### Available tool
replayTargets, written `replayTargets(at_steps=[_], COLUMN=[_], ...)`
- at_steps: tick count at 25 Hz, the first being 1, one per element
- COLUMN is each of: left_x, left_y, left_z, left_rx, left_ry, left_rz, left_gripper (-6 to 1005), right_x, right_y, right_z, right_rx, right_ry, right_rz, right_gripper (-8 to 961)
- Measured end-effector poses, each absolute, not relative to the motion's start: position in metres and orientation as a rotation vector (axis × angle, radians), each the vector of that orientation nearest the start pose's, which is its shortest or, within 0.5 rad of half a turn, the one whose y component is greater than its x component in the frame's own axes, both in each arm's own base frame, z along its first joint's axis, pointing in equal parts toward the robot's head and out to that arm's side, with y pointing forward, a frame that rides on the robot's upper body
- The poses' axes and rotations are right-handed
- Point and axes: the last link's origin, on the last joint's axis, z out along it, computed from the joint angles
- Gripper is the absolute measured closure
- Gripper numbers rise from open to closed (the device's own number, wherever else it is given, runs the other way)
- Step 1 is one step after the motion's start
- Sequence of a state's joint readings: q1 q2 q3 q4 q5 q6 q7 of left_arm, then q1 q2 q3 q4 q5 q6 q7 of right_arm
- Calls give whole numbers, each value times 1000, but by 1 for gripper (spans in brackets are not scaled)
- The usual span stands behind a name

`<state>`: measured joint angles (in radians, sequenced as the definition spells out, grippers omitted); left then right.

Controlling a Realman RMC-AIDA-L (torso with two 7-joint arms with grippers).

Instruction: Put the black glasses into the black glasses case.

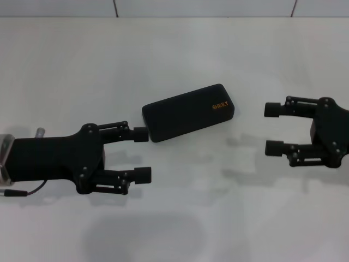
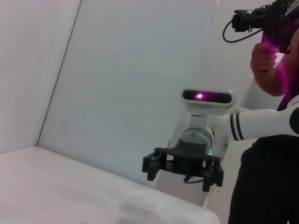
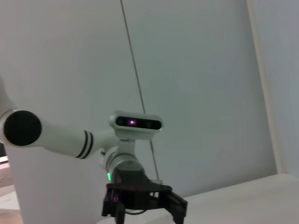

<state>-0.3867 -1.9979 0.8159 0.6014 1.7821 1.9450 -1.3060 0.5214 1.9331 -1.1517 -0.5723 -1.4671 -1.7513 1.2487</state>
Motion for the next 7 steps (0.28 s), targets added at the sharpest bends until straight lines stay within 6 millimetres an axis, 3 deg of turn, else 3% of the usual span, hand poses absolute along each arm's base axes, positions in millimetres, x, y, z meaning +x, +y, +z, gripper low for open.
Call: replayTargets(at_steps=[7], left_x=[-268], left_y=[258], left_z=[32], left_rx=[-2841], left_ry=[-498], left_rz=[-1140], left_gripper=[134], right_x=[216], right_y=[314], right_z=[16], right_rx=[-2896], right_ry=[237], right_rz=[1083], right_gripper=[169])
